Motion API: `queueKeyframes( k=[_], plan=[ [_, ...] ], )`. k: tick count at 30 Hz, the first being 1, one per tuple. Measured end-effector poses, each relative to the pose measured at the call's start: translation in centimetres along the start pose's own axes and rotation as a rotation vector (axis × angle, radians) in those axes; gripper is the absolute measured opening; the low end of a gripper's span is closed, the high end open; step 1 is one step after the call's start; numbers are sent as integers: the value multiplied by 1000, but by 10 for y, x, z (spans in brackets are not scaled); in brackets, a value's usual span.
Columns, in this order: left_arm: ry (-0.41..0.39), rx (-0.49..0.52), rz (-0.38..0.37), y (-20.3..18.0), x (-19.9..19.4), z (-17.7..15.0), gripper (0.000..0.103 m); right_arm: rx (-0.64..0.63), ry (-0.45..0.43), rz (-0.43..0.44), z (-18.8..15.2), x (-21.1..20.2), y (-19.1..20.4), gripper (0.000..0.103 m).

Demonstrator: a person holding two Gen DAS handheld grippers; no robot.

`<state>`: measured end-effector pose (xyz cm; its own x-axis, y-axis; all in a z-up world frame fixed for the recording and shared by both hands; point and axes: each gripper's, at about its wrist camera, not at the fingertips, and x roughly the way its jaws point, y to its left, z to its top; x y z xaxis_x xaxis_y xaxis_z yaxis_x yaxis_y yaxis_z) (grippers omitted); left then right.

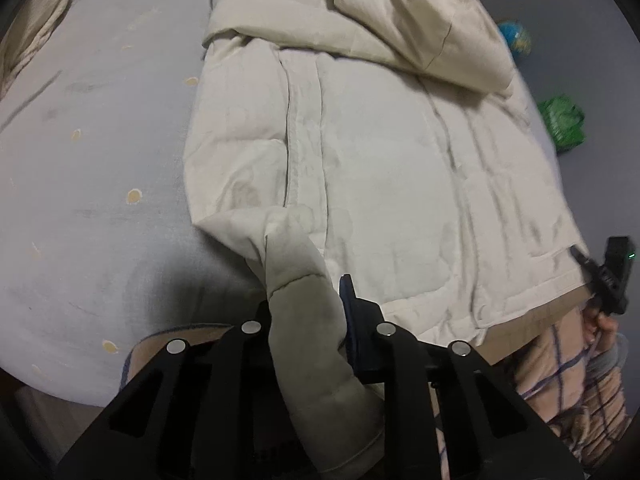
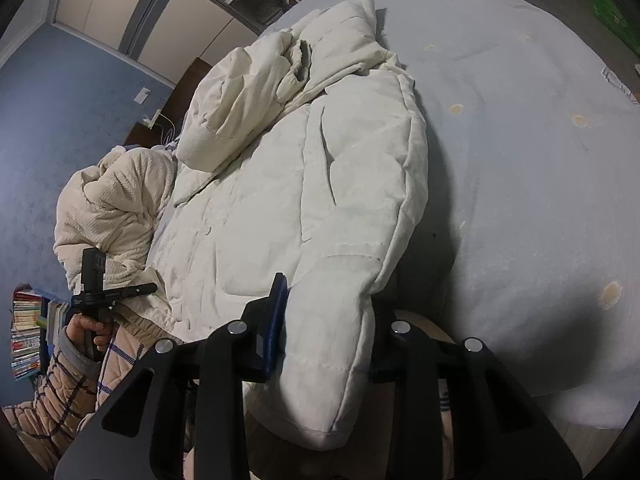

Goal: Fold large clothes

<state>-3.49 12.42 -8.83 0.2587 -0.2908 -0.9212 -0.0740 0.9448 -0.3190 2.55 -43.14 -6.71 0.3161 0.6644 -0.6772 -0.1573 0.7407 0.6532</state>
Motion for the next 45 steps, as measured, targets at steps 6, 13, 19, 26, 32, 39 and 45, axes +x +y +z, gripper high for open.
queueKeyframes(
  k=[6,13,19,26,32,39,45],
  plan=[
    [20,30,1,-4,-3,-2,23,26,58,-1,-2,4,-7,29],
    [-101,1,-78,2,-26,-4,10,-29,28,106,7,-7,11,18],
    [-246,-4,-231,5,-66,2,9,-30,-32,228,35,-21,32,15],
    [-371,31,-258,2,-109,32,9,41,-142,374,80,-35,42,15],
    [-412,13,-292,6,-129,63,8,54,-190,424,121,-38,58,15],
    [-430,-72,-357,21,-138,98,9,98,-232,460,167,-32,59,15],
    [-442,-127,-379,31,-139,127,9,141,-270,473,197,-23,55,15]
  ],
)
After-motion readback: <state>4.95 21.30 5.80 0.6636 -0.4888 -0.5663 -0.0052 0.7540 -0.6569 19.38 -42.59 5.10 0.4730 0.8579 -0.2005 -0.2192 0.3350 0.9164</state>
